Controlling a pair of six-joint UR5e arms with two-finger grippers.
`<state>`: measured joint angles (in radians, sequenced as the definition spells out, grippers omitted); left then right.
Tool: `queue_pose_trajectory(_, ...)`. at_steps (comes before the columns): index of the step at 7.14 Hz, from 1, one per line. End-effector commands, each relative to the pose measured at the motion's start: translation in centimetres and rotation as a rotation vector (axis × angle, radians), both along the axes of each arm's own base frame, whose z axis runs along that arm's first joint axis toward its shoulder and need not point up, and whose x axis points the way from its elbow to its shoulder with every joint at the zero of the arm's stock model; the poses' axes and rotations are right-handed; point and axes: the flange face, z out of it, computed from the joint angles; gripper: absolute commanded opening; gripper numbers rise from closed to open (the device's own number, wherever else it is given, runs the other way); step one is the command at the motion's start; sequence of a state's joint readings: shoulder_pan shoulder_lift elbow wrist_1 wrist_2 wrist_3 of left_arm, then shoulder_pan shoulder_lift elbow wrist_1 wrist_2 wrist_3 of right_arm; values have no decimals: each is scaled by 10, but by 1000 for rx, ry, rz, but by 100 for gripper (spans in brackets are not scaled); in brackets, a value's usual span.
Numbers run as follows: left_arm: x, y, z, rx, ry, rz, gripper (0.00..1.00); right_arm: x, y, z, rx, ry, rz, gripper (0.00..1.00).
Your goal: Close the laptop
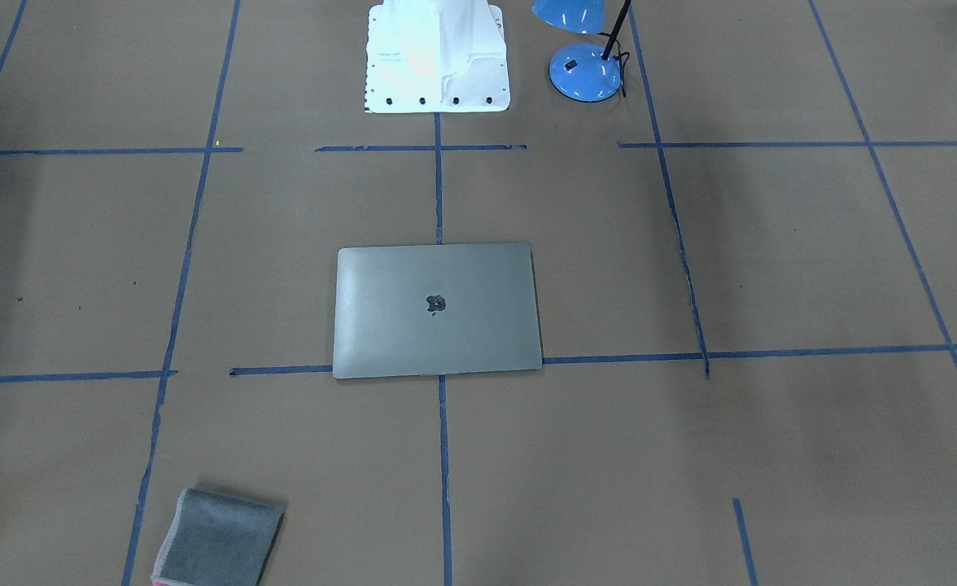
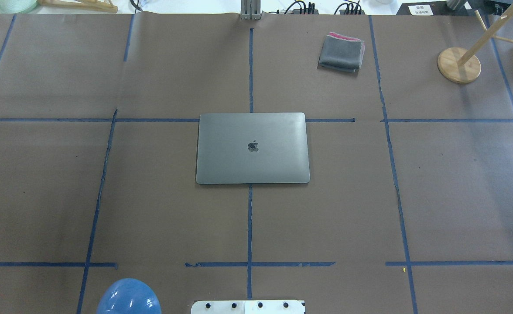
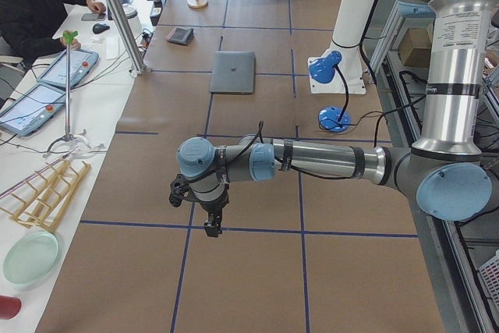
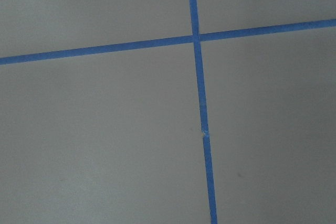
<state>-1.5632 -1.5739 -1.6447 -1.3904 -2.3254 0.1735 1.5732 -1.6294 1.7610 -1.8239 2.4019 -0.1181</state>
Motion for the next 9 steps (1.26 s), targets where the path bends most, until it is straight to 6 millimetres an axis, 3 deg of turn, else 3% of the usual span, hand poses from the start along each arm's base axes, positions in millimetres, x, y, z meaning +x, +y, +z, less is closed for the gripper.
queue_pose_trajectory(1,0,0,0,-1,0,0,100,11,20,27,-54,0,24,100)
queue_pose_trajectory(3,0,0,0,0,0,0,100,21,18,49,-10,3,47,100)
queue_pose_trajectory(9,0,-1,2,-4,0,-1,100,28,15,45,-8,2,74,100)
